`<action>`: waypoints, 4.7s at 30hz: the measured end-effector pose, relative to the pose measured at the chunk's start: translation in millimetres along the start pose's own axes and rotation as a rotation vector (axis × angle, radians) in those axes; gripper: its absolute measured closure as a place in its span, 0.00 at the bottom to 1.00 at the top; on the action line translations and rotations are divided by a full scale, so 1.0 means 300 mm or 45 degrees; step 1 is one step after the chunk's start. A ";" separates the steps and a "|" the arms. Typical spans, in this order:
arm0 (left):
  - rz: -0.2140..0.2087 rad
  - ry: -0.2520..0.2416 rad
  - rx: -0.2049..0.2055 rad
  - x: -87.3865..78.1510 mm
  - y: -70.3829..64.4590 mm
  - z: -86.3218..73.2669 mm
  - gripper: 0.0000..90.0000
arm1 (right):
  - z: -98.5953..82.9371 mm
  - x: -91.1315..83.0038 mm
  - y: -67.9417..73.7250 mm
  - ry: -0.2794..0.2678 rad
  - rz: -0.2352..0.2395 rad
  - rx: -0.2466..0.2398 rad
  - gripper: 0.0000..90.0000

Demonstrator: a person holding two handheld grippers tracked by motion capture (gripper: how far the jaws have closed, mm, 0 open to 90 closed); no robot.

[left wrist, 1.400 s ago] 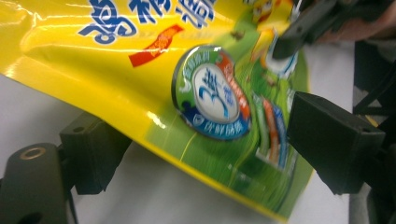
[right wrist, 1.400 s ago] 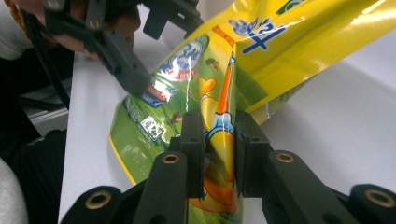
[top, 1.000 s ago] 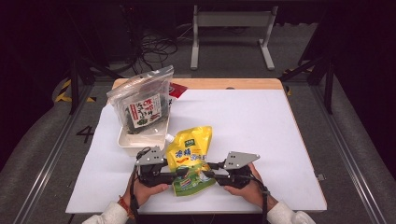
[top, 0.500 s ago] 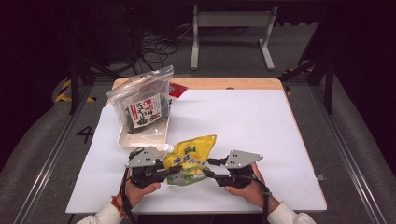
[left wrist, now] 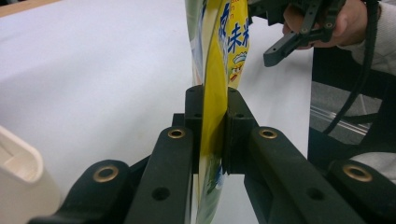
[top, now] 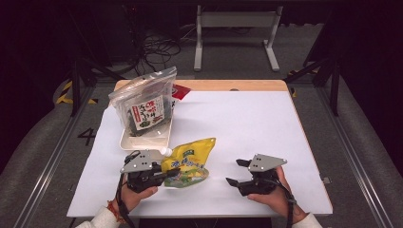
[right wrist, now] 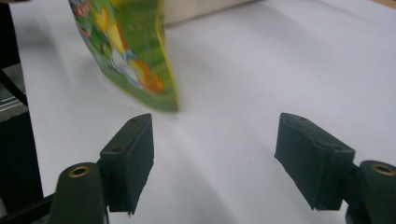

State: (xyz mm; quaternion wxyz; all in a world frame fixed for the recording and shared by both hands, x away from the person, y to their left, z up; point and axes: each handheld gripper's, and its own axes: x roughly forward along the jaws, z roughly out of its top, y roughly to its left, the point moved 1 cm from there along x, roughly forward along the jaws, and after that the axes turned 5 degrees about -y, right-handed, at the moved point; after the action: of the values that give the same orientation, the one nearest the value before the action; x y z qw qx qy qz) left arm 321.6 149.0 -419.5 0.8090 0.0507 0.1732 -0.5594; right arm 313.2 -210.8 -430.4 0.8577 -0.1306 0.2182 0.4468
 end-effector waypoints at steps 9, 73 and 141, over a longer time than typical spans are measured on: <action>0.010 -0.003 0.023 -0.009 0.005 0.012 0.93 | -0.071 -0.041 -0.029 0.048 -0.062 0.064 0.28; 0.296 0.003 0.115 -0.275 0.300 0.069 0.94 | -0.122 -0.054 -0.022 0.076 -0.074 0.126 0.23; 0.470 0.009 -0.023 -0.255 0.302 -0.044 0.87 | -0.099 -0.052 -0.011 0.068 -0.054 0.069 0.22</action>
State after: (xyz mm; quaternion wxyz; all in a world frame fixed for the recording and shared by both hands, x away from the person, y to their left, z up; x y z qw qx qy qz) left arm 378.2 254.1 -416.3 0.8978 0.0764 0.1689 -0.3995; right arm 300.5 -236.2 -448.5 0.8642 -0.1238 0.2500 0.4187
